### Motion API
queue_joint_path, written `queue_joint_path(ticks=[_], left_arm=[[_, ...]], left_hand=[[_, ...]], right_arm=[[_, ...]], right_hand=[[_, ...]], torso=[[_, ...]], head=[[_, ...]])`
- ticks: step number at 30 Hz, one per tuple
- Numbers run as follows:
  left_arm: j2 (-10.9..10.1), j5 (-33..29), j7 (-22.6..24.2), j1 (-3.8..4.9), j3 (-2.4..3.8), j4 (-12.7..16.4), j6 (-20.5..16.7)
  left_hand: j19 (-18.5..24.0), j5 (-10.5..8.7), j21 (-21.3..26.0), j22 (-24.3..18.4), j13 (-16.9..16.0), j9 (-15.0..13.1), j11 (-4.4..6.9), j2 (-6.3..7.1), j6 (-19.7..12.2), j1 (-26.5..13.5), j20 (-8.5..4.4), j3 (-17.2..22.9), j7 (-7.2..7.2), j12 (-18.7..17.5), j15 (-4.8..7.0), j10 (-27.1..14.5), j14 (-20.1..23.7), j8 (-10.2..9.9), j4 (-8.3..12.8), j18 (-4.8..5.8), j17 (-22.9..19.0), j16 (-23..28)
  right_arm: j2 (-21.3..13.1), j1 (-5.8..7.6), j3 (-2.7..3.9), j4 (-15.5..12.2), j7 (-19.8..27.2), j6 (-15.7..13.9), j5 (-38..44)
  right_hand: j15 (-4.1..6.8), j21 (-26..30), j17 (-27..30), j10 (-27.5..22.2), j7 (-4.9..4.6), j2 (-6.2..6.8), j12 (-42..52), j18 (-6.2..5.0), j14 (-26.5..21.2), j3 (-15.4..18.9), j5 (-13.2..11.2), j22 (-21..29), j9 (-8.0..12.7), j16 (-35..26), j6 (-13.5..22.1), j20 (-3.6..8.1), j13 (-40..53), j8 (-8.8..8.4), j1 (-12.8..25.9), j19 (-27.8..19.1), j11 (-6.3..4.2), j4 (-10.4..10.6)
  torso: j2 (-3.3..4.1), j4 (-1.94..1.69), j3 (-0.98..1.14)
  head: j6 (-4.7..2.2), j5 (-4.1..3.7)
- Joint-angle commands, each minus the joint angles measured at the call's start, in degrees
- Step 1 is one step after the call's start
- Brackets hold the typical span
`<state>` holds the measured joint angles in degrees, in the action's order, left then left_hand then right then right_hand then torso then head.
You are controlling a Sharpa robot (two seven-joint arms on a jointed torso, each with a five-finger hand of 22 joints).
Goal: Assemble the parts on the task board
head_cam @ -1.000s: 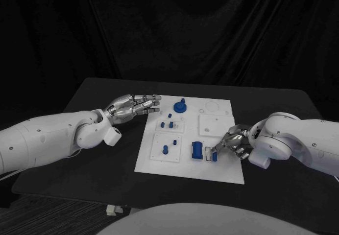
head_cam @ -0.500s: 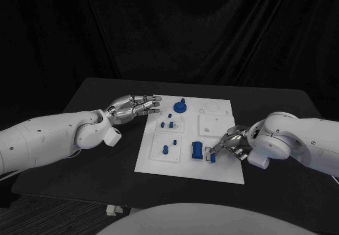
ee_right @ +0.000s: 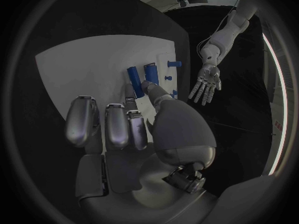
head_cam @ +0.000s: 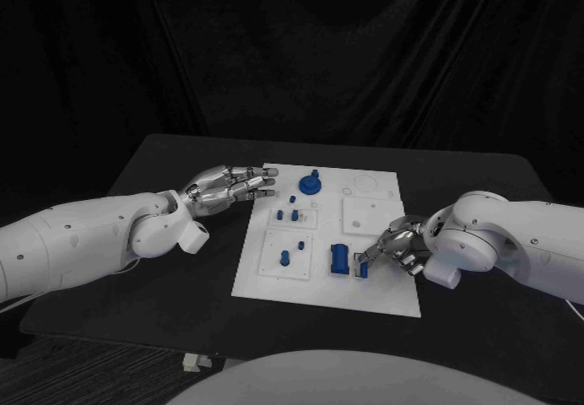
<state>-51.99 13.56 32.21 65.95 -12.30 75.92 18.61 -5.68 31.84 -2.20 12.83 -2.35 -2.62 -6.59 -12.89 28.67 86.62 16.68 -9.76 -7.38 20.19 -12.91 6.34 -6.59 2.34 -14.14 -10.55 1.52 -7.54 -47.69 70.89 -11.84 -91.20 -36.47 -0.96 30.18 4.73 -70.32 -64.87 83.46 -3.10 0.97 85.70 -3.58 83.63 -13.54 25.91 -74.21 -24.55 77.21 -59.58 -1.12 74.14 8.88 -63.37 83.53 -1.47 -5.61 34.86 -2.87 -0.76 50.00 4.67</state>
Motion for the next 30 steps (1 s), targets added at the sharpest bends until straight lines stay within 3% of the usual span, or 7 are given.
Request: queue_joint_path(ticks=[1, 13, 19, 25, 30], left_arm=[[0.1, -0.2, 0.5, -0.16, 0.05, 0.0, 1.0], [0.0, -0.2, 0.3, -0.56, 0.05, 0.0, 1.1], [0.0, -0.2, 0.3, -0.69, 0.05, 0.0, 1.2], [-0.1, -0.2, 0.2, -0.75, 0.05, 0.0, 1.2], [0.0, -0.2, 0.2, -0.78, 0.05, 0.0, 1.2]], left_hand=[[-0.2, 1.07, -0.7, 0.4, -0.2, -0.4, -0.6, 0.11, 0.2, 0.7, 0.04, 2.5, -0.3, 0.8, -0.32, -0.2, -0.6, 1.0, 0.3, 3.0, 0.4, -0.9], [-0.2, 1.14, -0.7, 0.4, -0.2, -0.4, -0.64, 0.07, 0.1, 0.7, 0.04, 2.6, -0.34, 0.8, -0.36, -0.2, -0.6, 1.0, 0.3, 3.03, 0.4, -0.9], [-0.2, 1.14, -0.7, 0.4, -0.2, -0.4, -0.64, 0.07, 0.1, 0.7, 0.04, 2.6, -0.34, 0.8, -0.36, -0.2, -0.6, 1.0, 0.3, 3.03, 0.4, -0.9], [-0.2, 1.14, -0.7, 0.4, -0.2, -0.4, -0.64, 0.07, 0.1, 0.7, 0.04, 2.6, -0.34, 0.8, -0.36, -0.2, -0.6, 1.0, 0.3, 3.03, 0.4, -0.9], [-0.2, 1.14, -0.7, 0.4, -0.2, -0.4, -0.64, 0.07, 0.1, 0.7, 0.04, 2.6, -0.34, 0.8, -0.36, -0.2, -0.6, 1.0, 0.3, 3.03, 0.4, -0.9]], right_arm=[[0.1, 0.07, 0.02, 0.1, -0.7, -0.2, 0.0], [0.6, 0.06, 0.02, 0.4, -0.7, -0.5, 2.1], [0.7, 0.06, 0.02, 0.3, -0.7, -0.4, 2.4], [0.7, 0.05, 0.02, 0.3, -0.7, -0.3, 2.5], [0.6, 0.05, 0.02, 0.3, -0.7, -0.1, 2.9]], right_hand=[[0.66, 1.3, 0.4, 5.0, 0.28, -0.89, 0.0, -0.59, 2.2, -4.2, 0.6, -10.3, -2.4, -0.6, -0.7, 0.11, 11.8, 2.37, 0.8, 0.1, -0.31, 0.1], [0.5, 1.8, 0.7, 4.8, 0.08, -0.61, -0.2, -0.66, 2.2, -4.1, -2.9, -10.1, -2.2, -0.8, 0.3, 0.0, 11.6, 2.45, 2.0, -0.1, -0.11, 0.8], [0.38, 1.8, 0.6, 4.9, -0.04, -0.2, -0.2, -0.64, 2.2, -3.3, -7.0, -10.1, -2.0, -0.8, 0.5, -0.11, 11.6, 2.69, 3.2, 0.0, 0.02, 1.9], [0.36, 1.9, 0.7, 4.9, -0.07, 0.0, -0.2, -0.67, 2.2, -2.8, -9.0, -10.1, -1.9, -0.8, 0.6, -0.15, 11.6, 2.82, 3.9, 0.0, 0.04, 2.7], [0.29, 1.8, 0.5, 4.9, -0.13, 0.56, -0.1, -0.65, 2.3, -1.6, -13.2, -10.2, -1.7, -0.7, 0.7, -0.21, 11.7, 3.05, 5.4, 0.0, 0.12, 4.1]], torso=[[0.03, 0.0, 0.0], [0.01, -0.01, 0.0], [0.0, -0.01, -0.01], [0.02, 0.0, 0.01], [0.0, 0.0, 0.0]], head=[[0.0, 0.02], [0.0, 0.1], [0.0, 0.08], [0.0, 0.05], [0.0, 0.09]])
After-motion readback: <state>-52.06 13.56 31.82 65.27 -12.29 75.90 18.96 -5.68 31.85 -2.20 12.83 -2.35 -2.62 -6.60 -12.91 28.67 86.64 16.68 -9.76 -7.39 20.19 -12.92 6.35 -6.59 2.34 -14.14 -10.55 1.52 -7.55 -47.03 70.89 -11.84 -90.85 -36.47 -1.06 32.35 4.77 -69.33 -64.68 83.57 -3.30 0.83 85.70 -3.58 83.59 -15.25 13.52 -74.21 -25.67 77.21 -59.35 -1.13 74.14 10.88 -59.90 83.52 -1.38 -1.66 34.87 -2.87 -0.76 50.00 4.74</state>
